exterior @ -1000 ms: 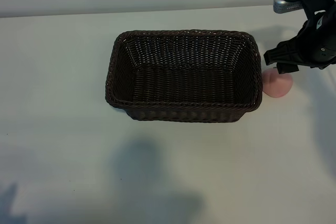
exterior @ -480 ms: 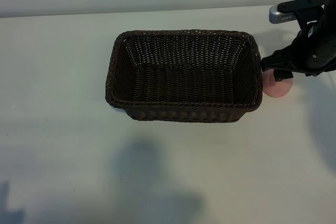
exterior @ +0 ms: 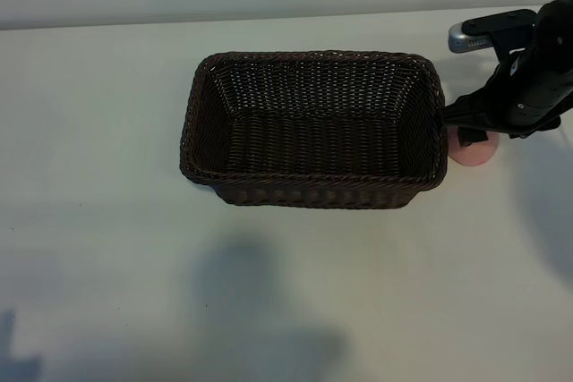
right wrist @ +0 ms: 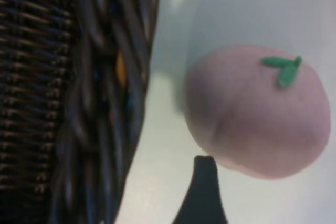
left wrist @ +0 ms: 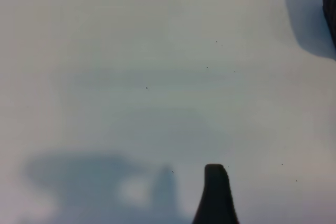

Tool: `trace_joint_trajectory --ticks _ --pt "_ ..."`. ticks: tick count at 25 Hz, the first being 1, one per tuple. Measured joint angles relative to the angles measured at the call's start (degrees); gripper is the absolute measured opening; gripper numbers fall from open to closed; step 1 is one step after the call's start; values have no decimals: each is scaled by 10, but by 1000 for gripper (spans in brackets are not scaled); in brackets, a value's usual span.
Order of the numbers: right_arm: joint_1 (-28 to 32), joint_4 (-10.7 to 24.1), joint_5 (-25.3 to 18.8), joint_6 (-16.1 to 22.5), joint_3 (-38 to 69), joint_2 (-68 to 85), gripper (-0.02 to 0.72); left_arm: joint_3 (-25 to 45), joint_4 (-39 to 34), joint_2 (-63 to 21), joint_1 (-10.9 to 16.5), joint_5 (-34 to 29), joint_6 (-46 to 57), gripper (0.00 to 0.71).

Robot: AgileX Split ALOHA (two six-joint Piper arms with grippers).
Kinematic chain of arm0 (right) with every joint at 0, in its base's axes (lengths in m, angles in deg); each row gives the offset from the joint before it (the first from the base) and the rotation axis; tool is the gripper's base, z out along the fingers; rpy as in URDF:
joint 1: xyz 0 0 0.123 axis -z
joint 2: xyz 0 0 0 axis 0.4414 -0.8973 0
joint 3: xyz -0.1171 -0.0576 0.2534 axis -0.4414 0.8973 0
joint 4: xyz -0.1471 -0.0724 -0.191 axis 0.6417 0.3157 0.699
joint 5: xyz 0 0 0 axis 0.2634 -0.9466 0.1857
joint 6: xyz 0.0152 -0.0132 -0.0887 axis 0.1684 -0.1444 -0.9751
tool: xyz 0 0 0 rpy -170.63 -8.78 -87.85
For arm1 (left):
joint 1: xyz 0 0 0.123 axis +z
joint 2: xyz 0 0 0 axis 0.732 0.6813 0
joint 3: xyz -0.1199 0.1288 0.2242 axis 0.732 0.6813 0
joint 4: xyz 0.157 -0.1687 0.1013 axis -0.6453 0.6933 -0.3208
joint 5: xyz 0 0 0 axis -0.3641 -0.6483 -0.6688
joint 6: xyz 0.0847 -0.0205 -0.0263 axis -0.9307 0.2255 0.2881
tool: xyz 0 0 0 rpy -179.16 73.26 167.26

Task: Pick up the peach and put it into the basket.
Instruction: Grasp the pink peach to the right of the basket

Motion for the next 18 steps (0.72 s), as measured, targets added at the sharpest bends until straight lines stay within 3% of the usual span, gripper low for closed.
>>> trace_joint_trajectory --ticks 6,9,14,18 --pt "0 0 6 0 0 -30 541 0 0 0 0 0 0 553" --pt "0 -4 7 0 -1 -34 418 0 0 0 0 0 0 553" --pt "0 -5 8 0 -1 -36 93 0 0 0 0 0 0 553" --pt "0 -5 9 0 -2 -36 39 0 0 0 0 0 0 553"
